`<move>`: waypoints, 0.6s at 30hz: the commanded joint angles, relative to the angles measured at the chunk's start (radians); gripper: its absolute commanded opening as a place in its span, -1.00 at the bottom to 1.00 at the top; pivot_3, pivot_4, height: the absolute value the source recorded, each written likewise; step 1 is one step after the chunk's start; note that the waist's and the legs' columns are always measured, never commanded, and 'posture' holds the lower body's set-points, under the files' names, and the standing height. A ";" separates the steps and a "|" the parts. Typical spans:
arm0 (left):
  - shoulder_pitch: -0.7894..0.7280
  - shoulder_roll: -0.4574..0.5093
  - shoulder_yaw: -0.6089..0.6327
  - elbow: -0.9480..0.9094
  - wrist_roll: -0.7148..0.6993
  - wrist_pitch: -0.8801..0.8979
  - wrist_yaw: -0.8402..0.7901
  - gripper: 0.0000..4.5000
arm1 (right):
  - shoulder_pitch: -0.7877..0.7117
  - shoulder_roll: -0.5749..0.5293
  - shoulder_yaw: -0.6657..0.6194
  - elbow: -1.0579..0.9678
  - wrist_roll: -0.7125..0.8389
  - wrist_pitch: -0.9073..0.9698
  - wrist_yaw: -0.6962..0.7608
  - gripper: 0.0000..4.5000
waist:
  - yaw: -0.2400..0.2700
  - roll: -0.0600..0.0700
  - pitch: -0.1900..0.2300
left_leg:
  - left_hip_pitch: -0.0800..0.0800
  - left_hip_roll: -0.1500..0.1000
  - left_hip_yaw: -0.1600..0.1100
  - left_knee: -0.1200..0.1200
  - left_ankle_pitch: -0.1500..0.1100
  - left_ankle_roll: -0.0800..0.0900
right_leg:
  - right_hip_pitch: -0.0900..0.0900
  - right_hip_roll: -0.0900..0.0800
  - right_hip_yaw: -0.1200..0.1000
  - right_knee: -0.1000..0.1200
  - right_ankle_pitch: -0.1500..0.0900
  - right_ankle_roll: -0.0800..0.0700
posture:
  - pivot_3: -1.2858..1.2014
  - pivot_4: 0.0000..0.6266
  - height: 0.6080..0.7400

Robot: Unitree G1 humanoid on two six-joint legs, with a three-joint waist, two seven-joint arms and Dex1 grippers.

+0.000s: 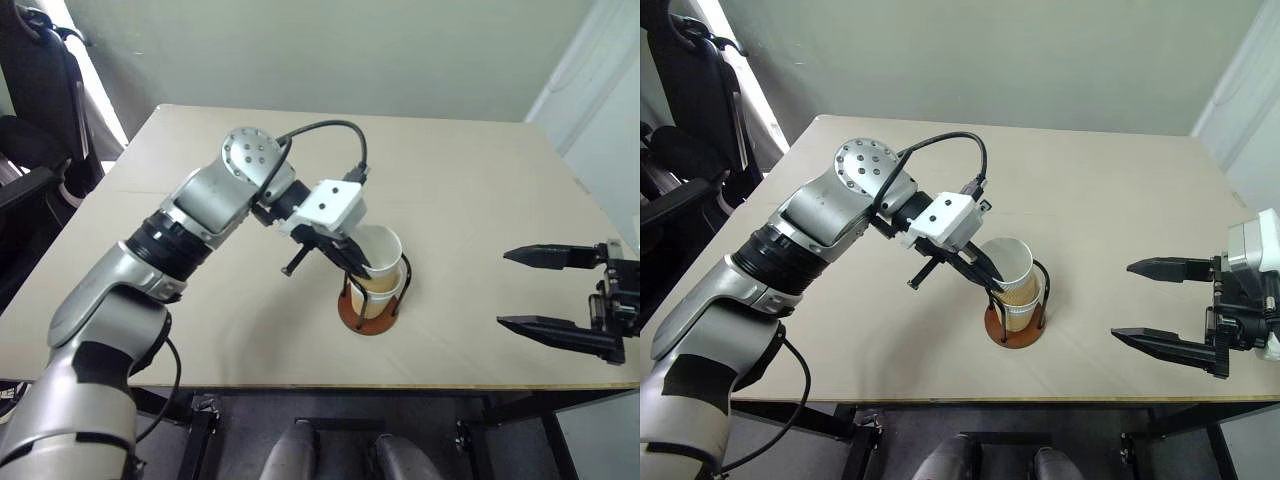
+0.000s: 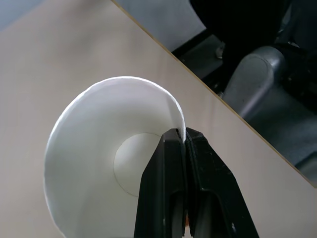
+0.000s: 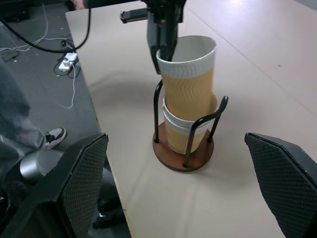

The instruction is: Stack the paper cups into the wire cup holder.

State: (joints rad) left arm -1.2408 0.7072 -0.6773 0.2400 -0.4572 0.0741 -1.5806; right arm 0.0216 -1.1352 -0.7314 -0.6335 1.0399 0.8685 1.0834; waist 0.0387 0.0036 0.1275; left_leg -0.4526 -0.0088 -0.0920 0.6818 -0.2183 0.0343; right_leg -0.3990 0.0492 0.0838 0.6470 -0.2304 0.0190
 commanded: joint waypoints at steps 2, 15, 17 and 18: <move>-0.031 -0.010 0.001 0.022 0.019 -0.032 -0.034 -0.91 | -0.030 -0.007 0.010 0.001 0.014 -0.016 -0.016 1.00 | 0.000 0.000 0.000 | 0.000 0.000 0.000 0.000 0.000 0.000 | 0.000 0.000 0.000 0.000 0.000 0.000 | 0.03 -0.52 1.00; 0.010 -0.119 0.223 0.029 0.024 0.149 0.027 0.93 | -0.051 -0.010 0.040 0.028 0.001 -0.031 0.011 1.00 | -0.001 0.000 0.000 | -0.002 0.000 0.001 0.000 0.000 0.000 | -0.001 0.000 0.000 -0.001 0.000 0.001 | 0.03 -0.52 1.00; 0.014 -0.119 0.319 0.027 -0.051 0.285 0.073 0.99 | -0.052 -0.014 0.059 0.040 -0.012 -0.040 0.025 1.00 | -0.001 0.000 0.000 | -0.001 0.000 0.000 -0.001 0.000 0.000 | -0.001 0.000 0.000 -0.001 0.000 0.001 | 0.03 -0.52 1.00; 0.021 -0.111 0.370 0.023 -0.083 0.340 0.096 0.99 | -0.051 -0.018 0.073 0.047 -0.025 -0.046 0.031 1.00 | -0.002 0.000 0.000 | -0.001 0.000 0.001 -0.001 0.000 0.000 | -0.001 0.000 0.000 0.000 0.000 0.001 | 0.03 -0.52 1.00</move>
State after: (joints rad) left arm -1.2168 0.5832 -0.4058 0.2895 -0.4738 0.3252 -1.5195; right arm -0.0199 -1.1386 -0.6612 -0.5958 1.0310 0.8429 1.0991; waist 0.0370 0.0041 0.1276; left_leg -0.4536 -0.0085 -0.0912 0.6810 -0.2182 0.0342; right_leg -0.4001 0.0491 0.0836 0.6467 -0.2299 0.0197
